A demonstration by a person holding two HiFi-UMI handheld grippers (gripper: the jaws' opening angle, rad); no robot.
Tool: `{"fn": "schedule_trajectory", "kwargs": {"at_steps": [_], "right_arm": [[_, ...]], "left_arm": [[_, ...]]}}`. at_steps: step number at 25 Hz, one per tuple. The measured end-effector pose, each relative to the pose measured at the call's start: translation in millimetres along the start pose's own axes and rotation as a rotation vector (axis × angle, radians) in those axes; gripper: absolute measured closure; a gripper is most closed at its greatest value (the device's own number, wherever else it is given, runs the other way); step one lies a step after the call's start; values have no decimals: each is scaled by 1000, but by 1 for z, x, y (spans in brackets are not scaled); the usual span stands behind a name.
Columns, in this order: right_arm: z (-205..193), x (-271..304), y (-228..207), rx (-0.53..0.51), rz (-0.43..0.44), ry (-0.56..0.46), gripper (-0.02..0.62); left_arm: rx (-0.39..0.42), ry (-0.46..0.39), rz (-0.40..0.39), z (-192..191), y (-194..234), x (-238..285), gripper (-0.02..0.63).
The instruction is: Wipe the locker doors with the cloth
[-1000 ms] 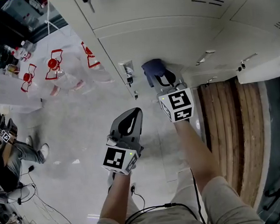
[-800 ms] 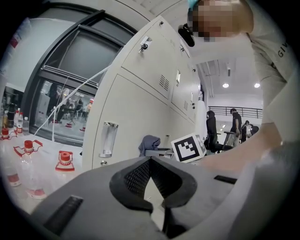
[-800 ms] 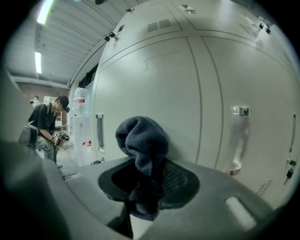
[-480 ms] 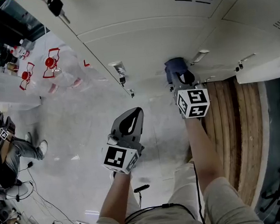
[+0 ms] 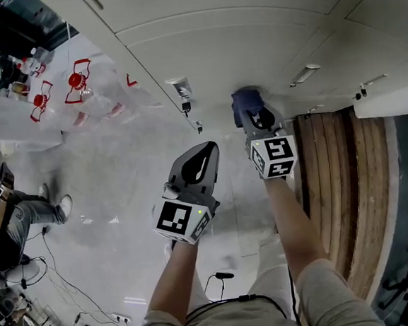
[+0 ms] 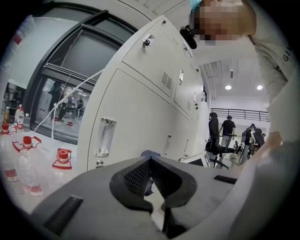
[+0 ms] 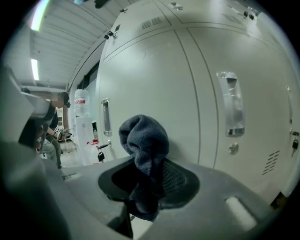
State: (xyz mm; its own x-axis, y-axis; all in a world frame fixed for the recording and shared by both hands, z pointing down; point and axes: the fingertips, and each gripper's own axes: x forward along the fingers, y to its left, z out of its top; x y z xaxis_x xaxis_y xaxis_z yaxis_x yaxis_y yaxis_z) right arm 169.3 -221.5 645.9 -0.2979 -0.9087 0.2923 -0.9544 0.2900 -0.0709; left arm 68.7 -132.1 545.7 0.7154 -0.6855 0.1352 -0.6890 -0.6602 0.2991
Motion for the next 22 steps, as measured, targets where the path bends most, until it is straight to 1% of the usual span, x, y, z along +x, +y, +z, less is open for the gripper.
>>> {"fn": "schedule_trajectory", "kwargs": {"at_steps": [6,11,15,18,22], "right_arm": [[-32,30,68,22,118,41,483],[-57,56,112,49,179,95,483],[-69,76,136,96,202,122,483],[-67,89,150,110,211,120,483],[-62,102,152,128,196,126,483]], "left_arm": [[1,14,-9,-9,6,-14,607],[21,36,-4,-18,22,-33,607],[20,31,28,-17,41,-51,607],[27,36,39,-17,51,-62,607],[28,40,58,-20,59,-70,607]]}}
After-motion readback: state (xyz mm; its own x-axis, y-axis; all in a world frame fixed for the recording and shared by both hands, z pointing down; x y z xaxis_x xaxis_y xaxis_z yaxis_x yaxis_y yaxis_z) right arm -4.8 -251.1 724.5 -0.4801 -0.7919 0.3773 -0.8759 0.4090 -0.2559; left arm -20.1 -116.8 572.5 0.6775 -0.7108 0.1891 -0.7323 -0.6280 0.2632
